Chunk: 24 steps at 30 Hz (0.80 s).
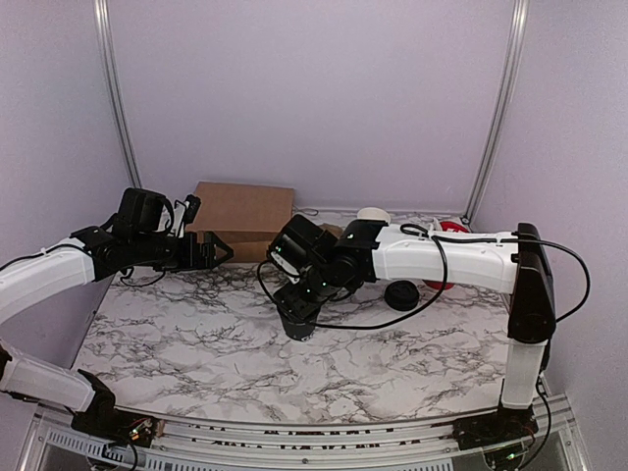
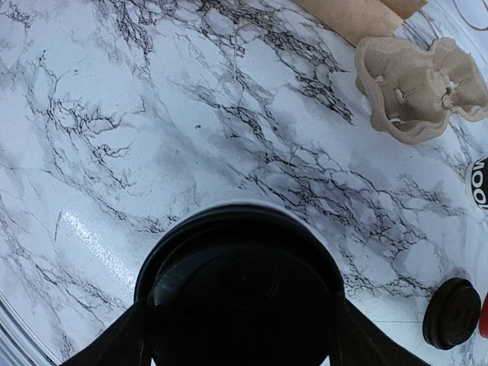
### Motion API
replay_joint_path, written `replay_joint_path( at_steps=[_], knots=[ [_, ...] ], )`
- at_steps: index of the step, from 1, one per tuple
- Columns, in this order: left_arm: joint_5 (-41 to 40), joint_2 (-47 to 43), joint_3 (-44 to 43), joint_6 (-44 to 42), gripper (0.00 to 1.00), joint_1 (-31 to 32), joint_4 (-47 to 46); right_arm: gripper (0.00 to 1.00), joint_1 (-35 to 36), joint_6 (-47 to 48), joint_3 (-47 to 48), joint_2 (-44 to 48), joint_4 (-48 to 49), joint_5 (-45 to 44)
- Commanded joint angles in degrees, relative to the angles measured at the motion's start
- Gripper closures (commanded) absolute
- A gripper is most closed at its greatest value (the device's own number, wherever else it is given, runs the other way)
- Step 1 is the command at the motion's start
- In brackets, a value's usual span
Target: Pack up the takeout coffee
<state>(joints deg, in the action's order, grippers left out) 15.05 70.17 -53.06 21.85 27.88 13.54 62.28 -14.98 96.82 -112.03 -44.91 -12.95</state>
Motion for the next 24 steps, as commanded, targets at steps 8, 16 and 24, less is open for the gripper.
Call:
replay_joint_path(
  at_steps=[8, 16, 24],
  knots=[
    [0.68, 0.54, -0.47, -0.66, 0.01, 0.37, 0.87, 0.24, -0.89, -0.38, 0.92, 0.68, 0.45, 0.35],
    [0.77, 0.49, -0.47, -0.66, 0.01, 0.41, 0.89, 0.20, -0.93, -0.39, 0.66, 0.85, 0.43, 0.43],
    [0.96, 0.70, -0.47, -0.71, 0.01, 0.35, 1.00, 0.15, -0.88, -0.13, 0.58, 1.53, 0.72, 0.34]
  ],
)
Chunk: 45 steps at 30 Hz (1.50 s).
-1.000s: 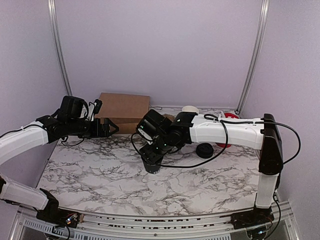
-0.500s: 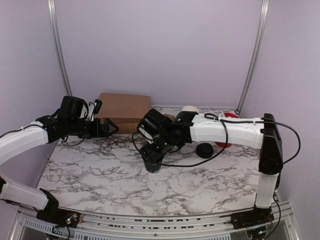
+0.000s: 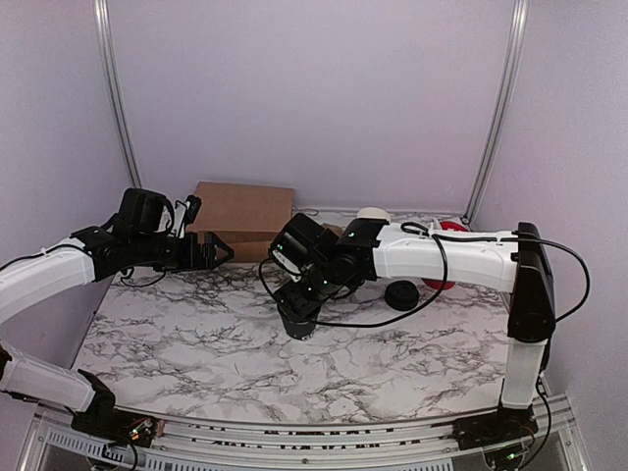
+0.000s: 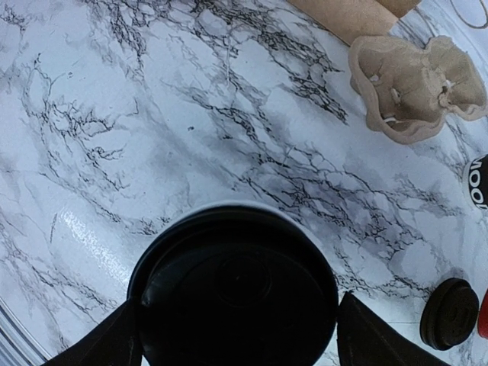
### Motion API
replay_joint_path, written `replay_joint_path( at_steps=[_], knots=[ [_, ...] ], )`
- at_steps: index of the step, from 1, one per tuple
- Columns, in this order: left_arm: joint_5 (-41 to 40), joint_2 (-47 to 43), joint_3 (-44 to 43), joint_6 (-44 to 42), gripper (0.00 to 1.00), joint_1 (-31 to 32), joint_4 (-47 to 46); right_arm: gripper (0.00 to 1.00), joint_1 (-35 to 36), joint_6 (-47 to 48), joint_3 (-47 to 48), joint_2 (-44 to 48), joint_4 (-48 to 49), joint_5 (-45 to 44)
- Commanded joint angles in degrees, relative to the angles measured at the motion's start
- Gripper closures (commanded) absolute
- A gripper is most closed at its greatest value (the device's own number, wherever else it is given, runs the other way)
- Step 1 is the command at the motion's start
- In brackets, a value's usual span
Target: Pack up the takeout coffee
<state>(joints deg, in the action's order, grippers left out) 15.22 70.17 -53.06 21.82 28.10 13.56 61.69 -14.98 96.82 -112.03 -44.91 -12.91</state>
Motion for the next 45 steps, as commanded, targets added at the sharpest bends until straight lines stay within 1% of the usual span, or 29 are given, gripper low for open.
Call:
replay_joint_path(
  at_steps=[1, 45],
  knots=[
    [0.77, 0.67, -0.47, -0.65, 0.01, 0.14, 0.91, 0.15, -0.27, -0.11, 0.57, 1.55, 0.75, 0.26],
    [2.06, 1.39, -0.61, -0.90, 0.01, 0.54, 0.85, 0.14, 0.10, -0.38, -0.28, 4.61, 1.22, -0.83]
  ],
)
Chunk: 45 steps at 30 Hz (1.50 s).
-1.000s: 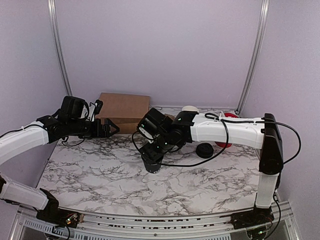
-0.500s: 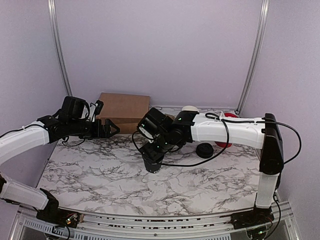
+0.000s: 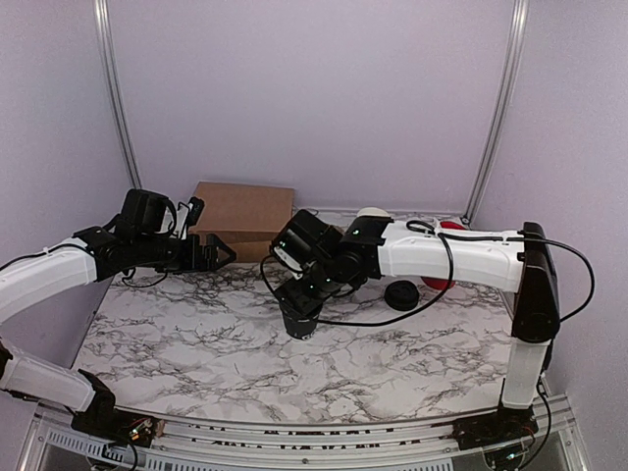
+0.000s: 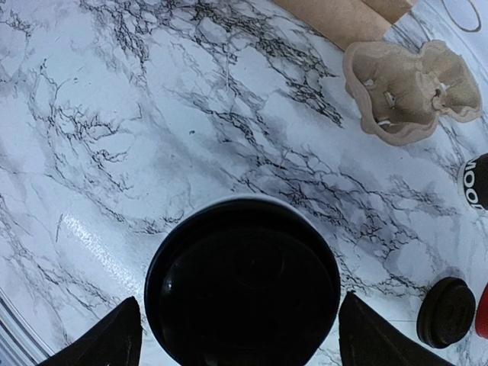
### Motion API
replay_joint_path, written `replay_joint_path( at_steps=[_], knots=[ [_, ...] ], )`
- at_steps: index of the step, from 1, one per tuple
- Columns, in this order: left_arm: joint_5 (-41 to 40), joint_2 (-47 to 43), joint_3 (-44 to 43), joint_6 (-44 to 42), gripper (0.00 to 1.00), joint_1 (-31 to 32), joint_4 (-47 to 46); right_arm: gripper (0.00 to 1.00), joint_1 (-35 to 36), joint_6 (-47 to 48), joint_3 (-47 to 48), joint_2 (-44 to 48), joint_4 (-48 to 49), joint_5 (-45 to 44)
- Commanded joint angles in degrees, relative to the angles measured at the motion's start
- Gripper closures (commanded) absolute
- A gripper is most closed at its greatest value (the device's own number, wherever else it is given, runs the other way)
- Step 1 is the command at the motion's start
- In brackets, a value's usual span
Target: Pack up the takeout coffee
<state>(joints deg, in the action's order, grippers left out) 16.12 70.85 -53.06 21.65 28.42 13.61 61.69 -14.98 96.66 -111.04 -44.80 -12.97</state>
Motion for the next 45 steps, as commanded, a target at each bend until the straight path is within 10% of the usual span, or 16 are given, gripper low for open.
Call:
replay_joint_path(
  at_steps=[1, 23, 45],
  knots=[
    [1.26, 0.69, -0.58, -0.80, 0.01, 0.27, 0.87, 0.14, 0.14, -0.42, -0.22, 3.90, 1.37, -0.71],
    [-16.74, -8.74, 6.18, 17.66, 0.07, 21.05, -1.65, 0.19, -8.08, -8.42, -26.71, 27.47, 23.87, 13.79],
    [-13.27, -2.57, 10.24, 20.63, 0.15, 21.50, -13.47, 0.15, -14.84, -10.08, -32.90, 24.47, 33.44, 21.92]
  ],
)
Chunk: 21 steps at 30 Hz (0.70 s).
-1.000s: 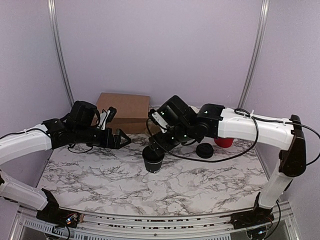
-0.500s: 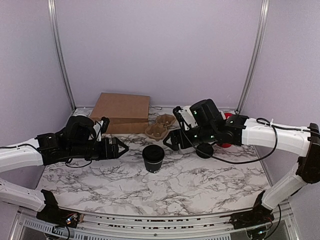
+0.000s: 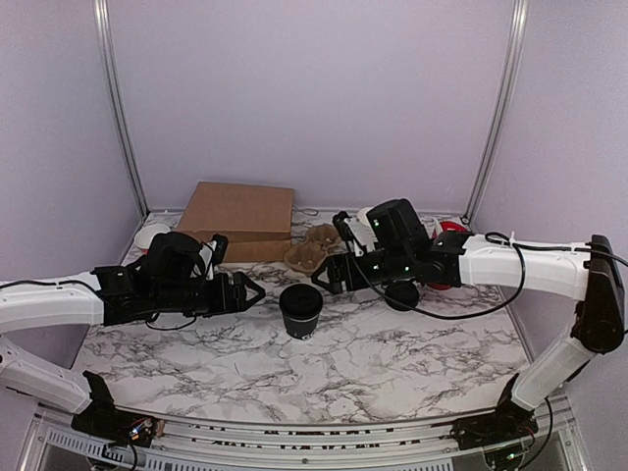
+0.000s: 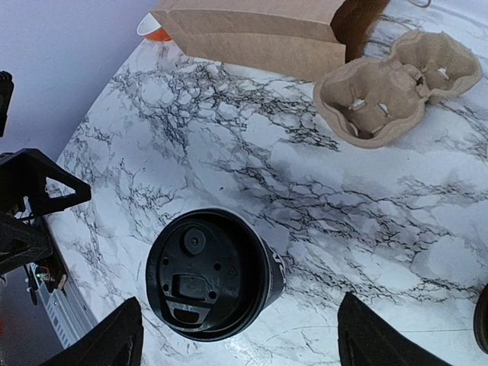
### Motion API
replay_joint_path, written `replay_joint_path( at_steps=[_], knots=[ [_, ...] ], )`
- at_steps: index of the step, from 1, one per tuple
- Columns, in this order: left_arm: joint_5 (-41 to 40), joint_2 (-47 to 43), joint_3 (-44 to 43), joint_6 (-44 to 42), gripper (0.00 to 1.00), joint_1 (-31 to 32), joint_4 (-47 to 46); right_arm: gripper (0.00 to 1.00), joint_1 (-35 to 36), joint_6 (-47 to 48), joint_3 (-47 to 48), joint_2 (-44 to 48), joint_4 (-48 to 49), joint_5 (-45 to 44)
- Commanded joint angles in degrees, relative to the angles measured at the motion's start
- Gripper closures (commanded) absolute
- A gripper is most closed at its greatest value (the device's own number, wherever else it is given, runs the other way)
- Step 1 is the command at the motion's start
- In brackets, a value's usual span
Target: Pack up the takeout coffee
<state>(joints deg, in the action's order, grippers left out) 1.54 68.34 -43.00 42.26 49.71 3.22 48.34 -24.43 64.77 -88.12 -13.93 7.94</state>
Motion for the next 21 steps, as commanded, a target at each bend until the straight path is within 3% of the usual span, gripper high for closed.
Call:
replay_joint_path(
  at_steps=[1, 14, 19, 21],
  knots=[
    [1.43, -0.12, 0.27, 0.02, 0.16, 0.21, -3.20, 0.15, -1.49, -1.08, -1.57, 2.00, 2.92, 0.92],
    [2.22, 1.34, 0.02, -1.06, 0.18, 0.01, -4.42, 0.19, -1.84, -6.57, -8.27, 3.15, 11.16, 1.05],
    [-0.67, 4.01, -2.38, 1.03, 0.12, -1.85, -3.07, 0.19, -1.63, -8.57, -10.49, 3.92, 14.82, 2.05],
    [-0.55, 6.21, -3.17, 2.31, 0.11, -3.68, -2.91, 0.19, -0.87, -7.02, -9.09, 3.90, 12.35, -1.88]
  ],
)
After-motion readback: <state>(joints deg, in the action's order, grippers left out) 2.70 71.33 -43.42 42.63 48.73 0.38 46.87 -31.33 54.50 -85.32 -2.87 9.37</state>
